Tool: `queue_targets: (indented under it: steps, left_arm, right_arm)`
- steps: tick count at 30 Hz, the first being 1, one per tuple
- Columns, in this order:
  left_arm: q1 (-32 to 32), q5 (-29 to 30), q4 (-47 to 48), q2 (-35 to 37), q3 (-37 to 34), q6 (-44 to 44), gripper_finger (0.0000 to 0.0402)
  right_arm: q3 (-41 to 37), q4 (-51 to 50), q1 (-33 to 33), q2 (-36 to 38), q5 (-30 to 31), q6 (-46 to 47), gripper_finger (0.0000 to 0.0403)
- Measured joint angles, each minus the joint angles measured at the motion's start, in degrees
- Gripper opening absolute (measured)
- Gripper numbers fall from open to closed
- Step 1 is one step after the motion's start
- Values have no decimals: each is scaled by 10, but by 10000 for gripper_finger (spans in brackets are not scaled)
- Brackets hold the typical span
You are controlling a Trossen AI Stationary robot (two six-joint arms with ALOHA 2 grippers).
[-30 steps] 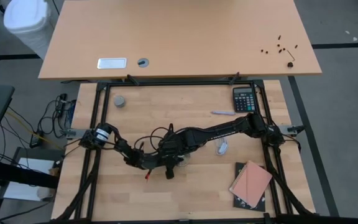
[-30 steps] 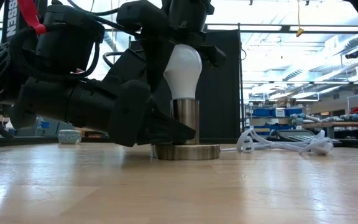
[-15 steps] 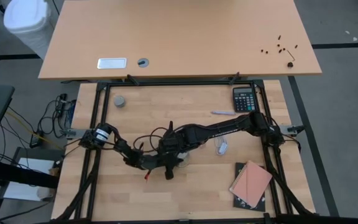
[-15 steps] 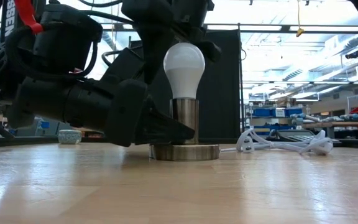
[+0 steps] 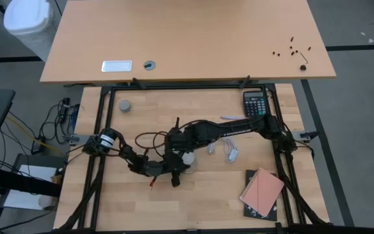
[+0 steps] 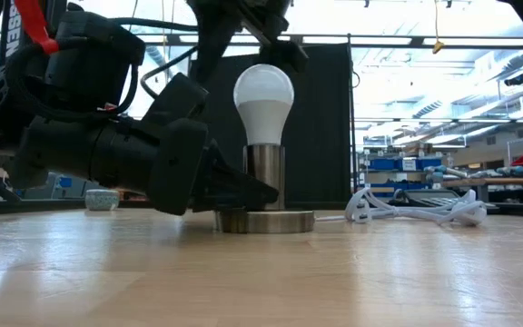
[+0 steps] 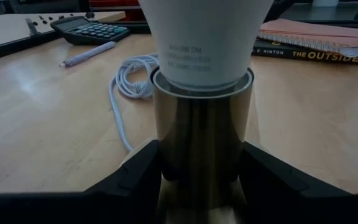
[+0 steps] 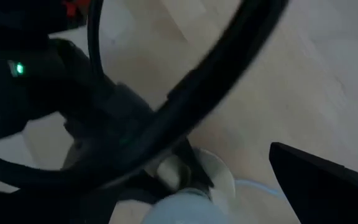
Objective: Screw lightbulb
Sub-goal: Insert the lightbulb into the bronze lamp socket
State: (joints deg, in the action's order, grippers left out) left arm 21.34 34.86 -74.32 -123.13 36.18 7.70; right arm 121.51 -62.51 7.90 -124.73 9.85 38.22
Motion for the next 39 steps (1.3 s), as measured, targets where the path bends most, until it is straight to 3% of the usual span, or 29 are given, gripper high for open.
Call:
queue_targets:
  steps: [16, 32, 39]
  left_arm:
    - [0, 3, 1, 0, 0, 0, 193]
    - [0, 4, 0, 0, 0, 0, 193]
    - [0, -3, -3, 0, -1, 0, 193]
  right_arm:
    - [23, -71, 1, 3, -10, -66, 395]
    - [23, -70, 36, 3, -24, -398, 395]
    - [23, -79, 53, 3, -24, -612, 395]
